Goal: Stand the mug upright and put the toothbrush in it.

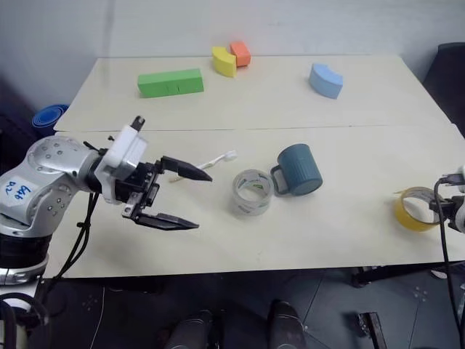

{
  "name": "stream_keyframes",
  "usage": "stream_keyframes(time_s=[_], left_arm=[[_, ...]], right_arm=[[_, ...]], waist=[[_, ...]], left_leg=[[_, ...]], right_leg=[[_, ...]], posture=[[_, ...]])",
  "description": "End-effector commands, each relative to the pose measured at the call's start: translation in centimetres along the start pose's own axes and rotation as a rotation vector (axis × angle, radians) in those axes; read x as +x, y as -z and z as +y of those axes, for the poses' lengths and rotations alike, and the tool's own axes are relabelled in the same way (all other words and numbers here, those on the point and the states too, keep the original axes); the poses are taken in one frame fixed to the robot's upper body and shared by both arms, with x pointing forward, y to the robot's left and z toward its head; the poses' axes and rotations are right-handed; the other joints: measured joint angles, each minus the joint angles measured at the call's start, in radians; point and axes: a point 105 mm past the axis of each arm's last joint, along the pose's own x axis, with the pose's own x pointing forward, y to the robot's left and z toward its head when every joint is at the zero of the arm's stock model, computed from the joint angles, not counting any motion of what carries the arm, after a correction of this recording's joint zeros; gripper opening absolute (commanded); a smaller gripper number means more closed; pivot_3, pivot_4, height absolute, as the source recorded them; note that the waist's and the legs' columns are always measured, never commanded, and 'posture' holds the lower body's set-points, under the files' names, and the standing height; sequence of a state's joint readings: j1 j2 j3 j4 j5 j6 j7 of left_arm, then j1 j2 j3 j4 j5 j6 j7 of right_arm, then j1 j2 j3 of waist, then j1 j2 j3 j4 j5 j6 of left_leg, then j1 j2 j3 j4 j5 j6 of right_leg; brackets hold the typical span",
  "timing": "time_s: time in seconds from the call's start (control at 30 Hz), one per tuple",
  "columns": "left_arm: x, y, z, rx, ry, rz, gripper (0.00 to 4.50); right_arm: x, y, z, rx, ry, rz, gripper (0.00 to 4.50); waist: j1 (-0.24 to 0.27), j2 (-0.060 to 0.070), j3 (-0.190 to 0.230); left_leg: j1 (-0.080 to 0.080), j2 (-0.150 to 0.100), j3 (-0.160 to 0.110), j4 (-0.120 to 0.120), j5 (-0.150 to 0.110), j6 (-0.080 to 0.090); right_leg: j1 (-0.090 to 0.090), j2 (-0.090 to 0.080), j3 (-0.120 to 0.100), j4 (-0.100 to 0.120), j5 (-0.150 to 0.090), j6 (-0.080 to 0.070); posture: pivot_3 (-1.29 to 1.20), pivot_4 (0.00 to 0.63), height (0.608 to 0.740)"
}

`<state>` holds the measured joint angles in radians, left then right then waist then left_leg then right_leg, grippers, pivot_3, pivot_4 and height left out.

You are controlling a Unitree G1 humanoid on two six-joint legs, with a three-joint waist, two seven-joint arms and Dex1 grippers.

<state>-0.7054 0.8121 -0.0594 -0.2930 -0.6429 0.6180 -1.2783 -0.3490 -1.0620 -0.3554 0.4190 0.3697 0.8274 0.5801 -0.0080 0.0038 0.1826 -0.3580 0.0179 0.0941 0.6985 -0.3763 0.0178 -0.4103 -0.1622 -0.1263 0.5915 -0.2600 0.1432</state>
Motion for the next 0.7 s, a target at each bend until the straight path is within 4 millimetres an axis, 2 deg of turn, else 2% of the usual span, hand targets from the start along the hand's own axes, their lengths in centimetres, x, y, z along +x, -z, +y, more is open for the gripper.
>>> stream_keyframes(time_s=[0.03,0.13,0.2,0.27,0.33,0.4,0.47,0.57,0.67,0.7], left_arm=[[-0.4,-0.7,0.4,0.040,-0.026,0.001,4.50],[-0.7,-0.8,0.2,0.033,-0.040,0.000,4.50],[-0.9,-0.6,0.0,0.027,-0.053,0.005,4.50],[-1.1,-0.4,-0.1,0.020,-0.068,0.011,4.50],[-1.4,-0.4,-0.1,0.015,-0.084,0.015,4.50],[-1.7,-0.3,0.1,0.012,-0.106,0.016,4.50],[-2.2,-0.3,0.5,0.014,-0.134,0.020,4.50],[-2.7,-0.4,0.9,0.022,-0.165,0.030,4.50],[-3.2,-0.6,0.9,0.027,-0.177,0.038,4.50],[-3.3,-0.6,0.9,0.027,-0.180,0.041,4.50]], right_arm=[[0.3,-0.8,-0.2,-0.037,-0.005,-0.027,1.81],[-0.6,-2.4,-0.6,-0.111,0.019,-0.058,2.80],[-1.6,-4.7,-0.3,-0.209,0.026,-0.117,3.40],[-2.7,-7.3,1.4,-0.285,-0.023,-0.181,3.40],[-3.8,-10.0,4.7,-0.341,-0.125,-0.251,3.40],[-4.9,-12.0,10.2,-0.409,-0.312,-0.313,3.40],[-6.1,-12.6,15.8,-0.472,-0.518,-0.344,3.40],[-7.9,-12.4,22.6,-0.585,-0.779,-0.364,3.40],[-9.6,-10.4,27.0,-0.727,-0.989,-0.326,3.40],[-9.9,-9.7,27.8,-0.776,-1.031,-0.308,3.40]], waist=[[0.002,0.001,0.000],[0.006,0.001,0.000],[0.009,0.001,0.001],[0.006,0.004,0.002],[0.001,0.005,0.002],[-0.006,0.005,0.002],[-0.012,0.005,0.002],[-0.010,0.005,0.002],[0.010,0.005,0.002],[0.014,0.005,0.002]], left_leg=[[0.000,0.000,0.000,0.000,0.000,0.000],[0.000,0.000,0.000,0.001,0.000,0.000],[-0.001,0.000,-0.001,0.001,0.000,0.000],[-0.001,0.000,-0.001,0.001,0.000,0.000],[-0.001,0.000,-0.001,0.001,0.000,0.000],[0.000,0.001,0.000,0.001,0.000,-0.001],[0.000,0.003,-0.001,0.001,0.000,-0.002],[0.000,0.004,-0.003,0.001,0.000,-0.003],[-0.003,0.003,-0.004,0.001,-0.001,-0.003],[-0.007,0.003,-0.006,0.002,-0.001,-0.003]], right_leg=[[0.000,0.000,0.000,0.000,0.000,0.000],[0.000,0.000,0.000,0.000,0.000,0.000],[0.000,0.000,0.000,0.000,0.000,0.000],[0.000,0.000,0.001,-0.001,0.000,0.000],[0.000,0.000,0.001,0.000,0.000,0.000],[-0.001,0.001,0.001,0.001,0.000,0.000],[-0.001,0.002,0.001,0.001,0.000,0.000],[-0.001,0.003,-0.001,0.002,0.000,0.000],[-0.003,0.003,-0.002,0.002,0.000,0.000],[-0.005,0.003,-0.003,0.002,0.000,0.000]], posture=[[0.00,0.150,0.740],[0.00,0.150,0.740],[0.00,0.150,0.740],[0.00,0.150,0.740],[0.00,0.150,0.740],[0.00,0.150,0.740],[0.00,0.150,0.740],[0.00,0.150,0.740],[0.00,0.150,0.740],[0.00,0.150,0.740]])
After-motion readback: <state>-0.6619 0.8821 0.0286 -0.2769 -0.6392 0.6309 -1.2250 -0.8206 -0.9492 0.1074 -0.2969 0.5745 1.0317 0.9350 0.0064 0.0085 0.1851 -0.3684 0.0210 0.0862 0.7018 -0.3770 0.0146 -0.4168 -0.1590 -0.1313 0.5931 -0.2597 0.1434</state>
